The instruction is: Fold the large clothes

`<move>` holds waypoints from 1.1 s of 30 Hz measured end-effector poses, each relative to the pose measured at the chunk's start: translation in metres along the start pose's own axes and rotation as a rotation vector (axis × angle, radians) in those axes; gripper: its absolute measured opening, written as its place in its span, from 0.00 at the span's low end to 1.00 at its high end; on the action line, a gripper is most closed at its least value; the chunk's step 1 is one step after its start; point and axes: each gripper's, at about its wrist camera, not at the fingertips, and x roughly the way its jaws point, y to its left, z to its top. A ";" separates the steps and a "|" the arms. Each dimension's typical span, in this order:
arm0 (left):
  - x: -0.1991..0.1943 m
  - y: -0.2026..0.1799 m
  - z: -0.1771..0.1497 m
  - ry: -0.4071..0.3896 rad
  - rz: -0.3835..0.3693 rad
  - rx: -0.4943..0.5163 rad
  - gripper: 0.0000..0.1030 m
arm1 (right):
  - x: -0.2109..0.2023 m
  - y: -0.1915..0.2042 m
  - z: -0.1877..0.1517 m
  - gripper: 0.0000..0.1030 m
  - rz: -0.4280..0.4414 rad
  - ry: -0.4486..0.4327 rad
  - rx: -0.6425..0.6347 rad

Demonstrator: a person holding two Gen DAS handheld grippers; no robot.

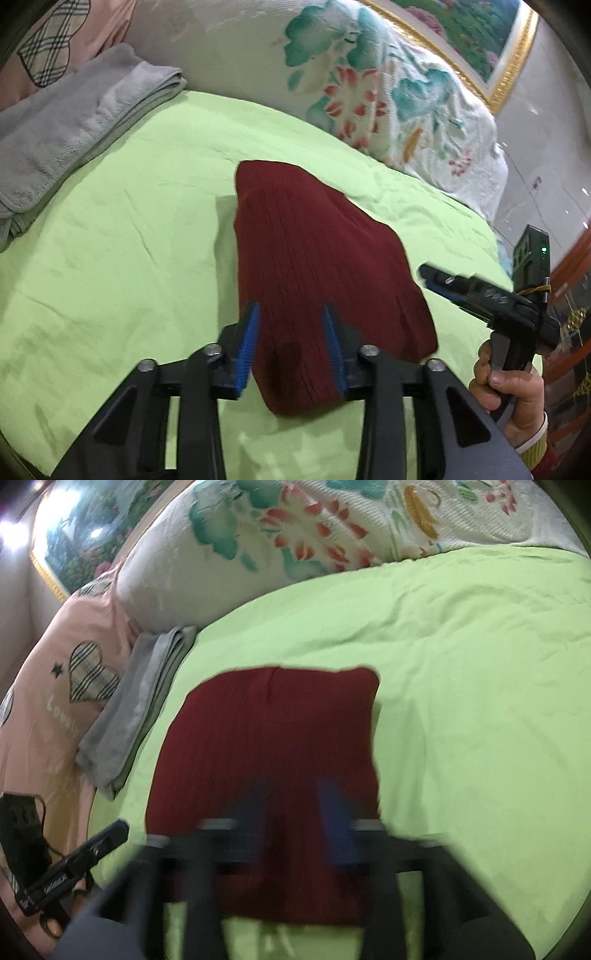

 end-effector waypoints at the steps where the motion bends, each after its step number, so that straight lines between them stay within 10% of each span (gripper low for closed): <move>1: 0.003 0.002 0.002 0.003 0.006 -0.006 0.40 | 0.002 -0.004 0.005 0.76 0.000 -0.020 0.010; 9: 0.041 0.003 0.024 0.060 0.061 -0.020 0.47 | 0.068 -0.043 0.044 0.68 0.020 0.086 0.119; 11: 0.050 0.000 0.026 0.080 0.055 -0.015 0.47 | 0.082 -0.044 0.044 0.18 0.096 0.143 0.131; 14: 0.053 -0.009 0.027 0.082 0.072 0.027 0.47 | 0.059 -0.039 0.047 0.08 0.109 0.046 0.101; 17: 0.056 -0.015 0.025 0.080 0.082 0.058 0.48 | 0.031 -0.043 0.042 0.07 0.100 -0.049 0.116; 24: 0.067 -0.021 0.023 0.092 0.134 0.052 0.52 | 0.074 -0.055 0.032 0.18 0.014 0.085 0.135; 29: 0.068 -0.023 0.023 0.096 0.148 0.056 0.52 | 0.026 -0.036 0.036 0.26 -0.129 -0.075 0.095; 33: 0.069 -0.026 0.021 0.093 0.161 0.061 0.52 | 0.013 -0.006 0.030 0.26 -0.040 -0.096 0.009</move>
